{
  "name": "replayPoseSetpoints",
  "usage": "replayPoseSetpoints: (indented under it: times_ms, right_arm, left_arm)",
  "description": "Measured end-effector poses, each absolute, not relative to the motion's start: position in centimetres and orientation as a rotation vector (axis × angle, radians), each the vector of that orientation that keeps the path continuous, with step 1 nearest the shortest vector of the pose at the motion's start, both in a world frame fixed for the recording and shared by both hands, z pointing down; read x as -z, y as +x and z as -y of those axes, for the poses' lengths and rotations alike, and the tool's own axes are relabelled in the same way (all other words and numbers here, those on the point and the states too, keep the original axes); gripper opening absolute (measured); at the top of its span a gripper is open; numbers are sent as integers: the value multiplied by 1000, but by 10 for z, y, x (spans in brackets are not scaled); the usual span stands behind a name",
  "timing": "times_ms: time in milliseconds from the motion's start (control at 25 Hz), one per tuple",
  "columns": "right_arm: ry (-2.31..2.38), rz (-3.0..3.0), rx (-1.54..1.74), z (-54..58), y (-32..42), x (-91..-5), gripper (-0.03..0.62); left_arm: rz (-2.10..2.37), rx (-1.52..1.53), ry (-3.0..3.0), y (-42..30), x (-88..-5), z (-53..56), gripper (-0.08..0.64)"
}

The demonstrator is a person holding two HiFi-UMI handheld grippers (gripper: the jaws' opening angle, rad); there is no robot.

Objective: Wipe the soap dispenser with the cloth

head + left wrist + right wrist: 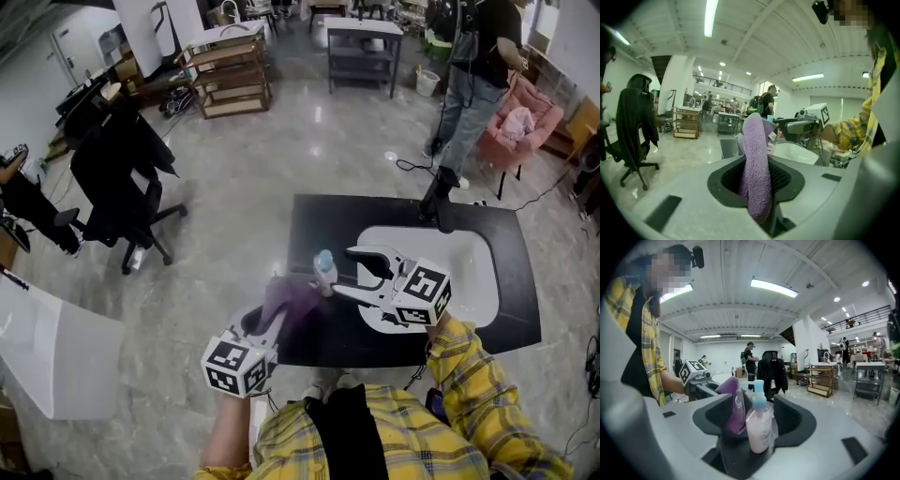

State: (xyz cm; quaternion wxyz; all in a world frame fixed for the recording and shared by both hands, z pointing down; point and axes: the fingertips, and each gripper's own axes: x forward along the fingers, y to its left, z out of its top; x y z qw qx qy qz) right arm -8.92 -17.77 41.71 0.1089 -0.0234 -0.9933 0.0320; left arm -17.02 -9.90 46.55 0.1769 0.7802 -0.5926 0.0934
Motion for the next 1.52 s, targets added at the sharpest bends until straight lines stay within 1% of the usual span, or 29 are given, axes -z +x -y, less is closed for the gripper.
replayPoseSetpoints:
  times_ms: [200,560,800,1000,1240,1520]
  right_arm:
    - [-324,2839,19,174,-112,-422,242]
    - [-601,2704,124,174,-131,-427,240]
    - [-687,2608,241,178,-134,-437,186]
    - [-750,2532,283,172,-135,-444,127]
    - [-617,2599,212,176,-136,-444,124]
    - [-230,2718,129,191,-136,-443,124]
  left_arm:
    - [1694,-156,2153,-177,-464,80,75]
    - [1744,-89,2076,-189,-464,62,75]
    - [1750,-34,2034,-190,-471,59,75]
    - [1726,-5,2035,-186,-471,63,77]
    - [1705,-8,2053,-181,-472,71,75]
    - [1668,-4,2070,-175,-475,83,77]
